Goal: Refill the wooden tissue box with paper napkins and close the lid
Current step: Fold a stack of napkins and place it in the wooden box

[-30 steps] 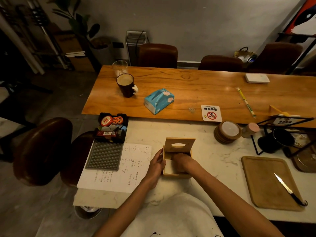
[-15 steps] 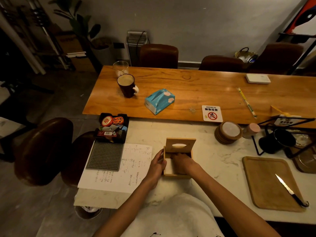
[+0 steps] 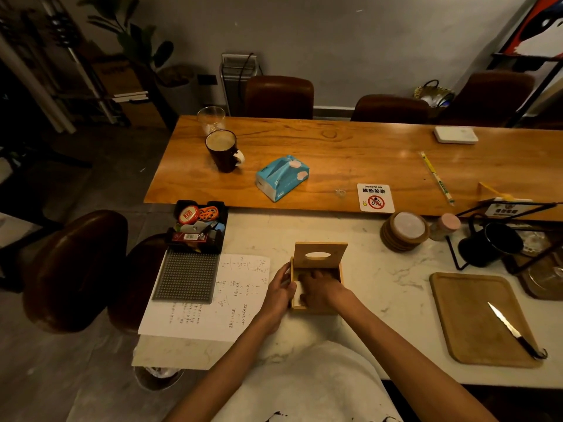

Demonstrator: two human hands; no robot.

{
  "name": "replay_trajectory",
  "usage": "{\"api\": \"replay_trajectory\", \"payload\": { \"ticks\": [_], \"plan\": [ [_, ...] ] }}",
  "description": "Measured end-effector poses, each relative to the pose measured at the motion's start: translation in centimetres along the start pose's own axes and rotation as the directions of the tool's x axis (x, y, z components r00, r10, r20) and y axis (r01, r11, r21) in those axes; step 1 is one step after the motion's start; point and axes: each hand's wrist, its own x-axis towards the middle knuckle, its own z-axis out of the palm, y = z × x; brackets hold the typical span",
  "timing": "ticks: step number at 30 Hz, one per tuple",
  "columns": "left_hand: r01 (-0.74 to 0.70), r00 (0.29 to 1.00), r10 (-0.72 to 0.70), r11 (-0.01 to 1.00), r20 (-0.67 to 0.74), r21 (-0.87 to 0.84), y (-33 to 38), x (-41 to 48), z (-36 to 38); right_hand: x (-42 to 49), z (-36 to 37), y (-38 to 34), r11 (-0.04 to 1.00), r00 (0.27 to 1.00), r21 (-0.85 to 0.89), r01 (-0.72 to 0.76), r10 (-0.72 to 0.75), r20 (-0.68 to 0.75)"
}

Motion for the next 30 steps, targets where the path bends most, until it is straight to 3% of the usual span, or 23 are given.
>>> {"api": "replay_trajectory", "payload": {
  "ticks": [8, 10, 30],
  "plan": [
    [0.001, 1.000, -0.001, 1.000, -0.005, 0.001, 0.0, 0.0, 0.0, -0.5, 0.1, -0.8, 0.998, 0.999, 0.065, 0.008, -0.011, 0.035],
    [0.000, 1.000, 0.000, 1.000, -0.003, 0.005, 0.1, -0.1, 0.1, -0.5, 0.1, -0.9, 0.994, 1.000, 0.104, 0.015, -0.013, -0.018],
    [0.001, 1.000, 0.000, 1.000, -0.007, 0.016, 0.9, -1.0, 0.4, -0.9, 0.5, -1.4, 0.994, 0.994, 0.028, -0.106, 0.107, -0.025]
  ]
}}
